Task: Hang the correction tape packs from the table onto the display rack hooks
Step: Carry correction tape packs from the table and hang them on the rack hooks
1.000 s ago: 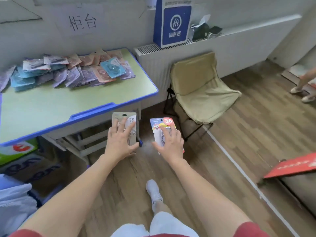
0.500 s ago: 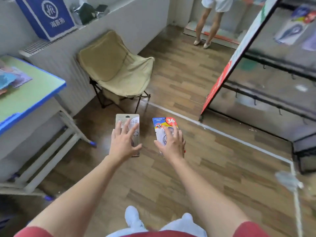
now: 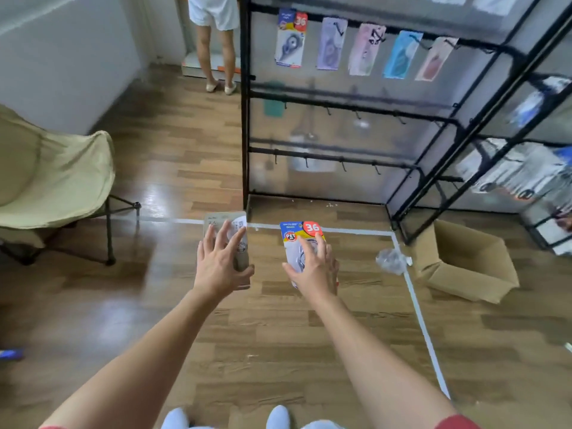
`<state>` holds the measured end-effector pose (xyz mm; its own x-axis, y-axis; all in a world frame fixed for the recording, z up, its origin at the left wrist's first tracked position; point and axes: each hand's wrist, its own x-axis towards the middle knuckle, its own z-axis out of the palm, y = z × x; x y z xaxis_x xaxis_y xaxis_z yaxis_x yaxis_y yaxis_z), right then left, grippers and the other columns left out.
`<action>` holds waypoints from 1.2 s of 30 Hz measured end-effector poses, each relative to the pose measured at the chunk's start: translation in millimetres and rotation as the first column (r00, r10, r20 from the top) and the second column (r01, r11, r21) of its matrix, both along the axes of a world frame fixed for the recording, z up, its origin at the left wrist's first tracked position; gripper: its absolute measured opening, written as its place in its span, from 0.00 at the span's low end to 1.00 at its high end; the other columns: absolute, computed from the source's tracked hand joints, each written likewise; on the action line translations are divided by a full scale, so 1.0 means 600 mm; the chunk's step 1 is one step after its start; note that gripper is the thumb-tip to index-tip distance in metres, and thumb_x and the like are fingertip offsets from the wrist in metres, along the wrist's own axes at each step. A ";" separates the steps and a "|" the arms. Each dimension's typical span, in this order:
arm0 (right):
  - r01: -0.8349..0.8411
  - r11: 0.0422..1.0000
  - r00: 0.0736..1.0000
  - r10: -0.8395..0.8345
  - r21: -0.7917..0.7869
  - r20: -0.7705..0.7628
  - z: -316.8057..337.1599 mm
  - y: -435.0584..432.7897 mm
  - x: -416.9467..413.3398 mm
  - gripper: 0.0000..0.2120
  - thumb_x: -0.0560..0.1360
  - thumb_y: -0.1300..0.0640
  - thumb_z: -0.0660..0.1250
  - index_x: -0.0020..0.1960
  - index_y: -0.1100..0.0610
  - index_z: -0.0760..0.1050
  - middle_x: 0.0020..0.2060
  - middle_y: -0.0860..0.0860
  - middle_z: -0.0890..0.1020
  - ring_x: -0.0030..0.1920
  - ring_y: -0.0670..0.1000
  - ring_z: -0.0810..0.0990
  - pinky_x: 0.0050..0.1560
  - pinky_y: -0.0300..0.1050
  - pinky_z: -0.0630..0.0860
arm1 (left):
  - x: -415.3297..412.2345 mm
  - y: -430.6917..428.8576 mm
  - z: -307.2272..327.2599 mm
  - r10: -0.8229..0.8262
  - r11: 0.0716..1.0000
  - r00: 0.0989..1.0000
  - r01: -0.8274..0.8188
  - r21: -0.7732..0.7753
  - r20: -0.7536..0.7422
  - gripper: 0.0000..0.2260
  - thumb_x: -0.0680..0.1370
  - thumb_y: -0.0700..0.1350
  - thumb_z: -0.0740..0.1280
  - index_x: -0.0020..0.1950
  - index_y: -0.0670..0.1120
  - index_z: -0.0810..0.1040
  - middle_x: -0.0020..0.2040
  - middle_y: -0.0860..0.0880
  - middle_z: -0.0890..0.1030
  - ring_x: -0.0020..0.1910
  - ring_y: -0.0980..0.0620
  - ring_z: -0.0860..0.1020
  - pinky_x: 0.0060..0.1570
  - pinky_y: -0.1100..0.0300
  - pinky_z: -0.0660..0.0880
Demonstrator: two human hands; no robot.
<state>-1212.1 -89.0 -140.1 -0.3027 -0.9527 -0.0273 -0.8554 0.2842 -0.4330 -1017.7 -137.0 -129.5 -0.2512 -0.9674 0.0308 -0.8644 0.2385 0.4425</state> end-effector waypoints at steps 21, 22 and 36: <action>0.214 0.895 0.971 -0.240 -0.391 -0.018 0.138 -0.285 -0.513 0.33 0.73 0.42 0.69 0.74 0.51 0.64 0.75 0.56 0.58 0.72 0.63 0.60 0.67 0.60 0.64 | -0.517 -0.371 0.129 -0.244 0.921 0.967 0.209 -0.329 -0.068 0.38 0.70 0.50 0.75 0.76 0.51 0.62 0.78 0.46 0.54 0.77 0.39 0.48 0.72 0.41 0.51; 0.198 0.891 0.973 -0.227 -0.409 -0.024 0.146 -0.309 -0.532 0.33 0.73 0.42 0.69 0.74 0.52 0.64 0.75 0.57 0.59 0.71 0.63 0.61 0.67 0.60 0.64 | -0.537 -0.395 0.138 -0.241 0.918 0.968 0.201 -0.342 -0.076 0.38 0.69 0.51 0.75 0.76 0.51 0.62 0.78 0.46 0.55 0.76 0.39 0.48 0.72 0.40 0.51; 0.071 0.833 0.987 -0.137 -0.548 -0.081 0.198 -0.602 -0.657 0.33 0.70 0.44 0.73 0.71 0.56 0.69 0.72 0.61 0.65 0.68 0.66 0.67 0.61 0.65 0.70 | -0.637 -0.642 0.205 -0.188 0.889 0.978 0.130 -0.439 -0.091 0.38 0.67 0.60 0.62 0.76 0.53 0.61 0.79 0.48 0.53 0.77 0.42 0.46 0.73 0.43 0.50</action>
<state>-1606.3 -450.4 -21.2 -0.3700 -0.7669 0.5243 -0.8862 0.1220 -0.4469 -1399.8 -522.4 -6.4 -0.3662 -0.8002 0.4750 -0.7420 0.5591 0.3699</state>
